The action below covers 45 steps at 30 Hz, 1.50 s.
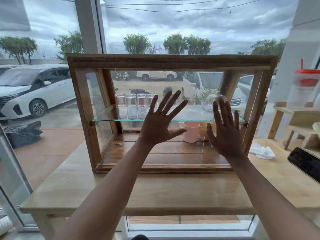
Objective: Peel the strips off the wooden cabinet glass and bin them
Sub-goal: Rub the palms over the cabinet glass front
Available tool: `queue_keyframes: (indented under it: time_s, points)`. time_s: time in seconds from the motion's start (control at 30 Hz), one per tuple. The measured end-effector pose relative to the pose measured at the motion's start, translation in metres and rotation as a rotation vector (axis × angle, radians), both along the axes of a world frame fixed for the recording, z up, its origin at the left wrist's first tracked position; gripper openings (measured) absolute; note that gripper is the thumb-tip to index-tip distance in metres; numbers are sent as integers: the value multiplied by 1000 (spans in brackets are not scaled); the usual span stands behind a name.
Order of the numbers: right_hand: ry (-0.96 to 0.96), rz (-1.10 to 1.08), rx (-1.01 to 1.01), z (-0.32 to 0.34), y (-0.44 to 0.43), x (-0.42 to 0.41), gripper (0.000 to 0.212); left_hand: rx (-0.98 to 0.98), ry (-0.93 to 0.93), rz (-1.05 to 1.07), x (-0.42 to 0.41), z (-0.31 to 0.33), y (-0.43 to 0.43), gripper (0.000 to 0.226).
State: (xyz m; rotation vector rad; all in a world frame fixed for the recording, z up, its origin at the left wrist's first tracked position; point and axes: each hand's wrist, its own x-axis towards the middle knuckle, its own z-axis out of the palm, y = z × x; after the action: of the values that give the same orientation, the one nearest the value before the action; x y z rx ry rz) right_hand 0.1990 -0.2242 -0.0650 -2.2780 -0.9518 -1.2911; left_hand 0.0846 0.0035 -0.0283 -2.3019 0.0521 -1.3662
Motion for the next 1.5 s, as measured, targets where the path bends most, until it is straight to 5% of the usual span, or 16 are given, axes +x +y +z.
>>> queue_keyframes:
  time_s: [1.5]
  points:
    - [-6,5,20,0,1,-4,70,-126,-53,-14,5,-7,-1,87]
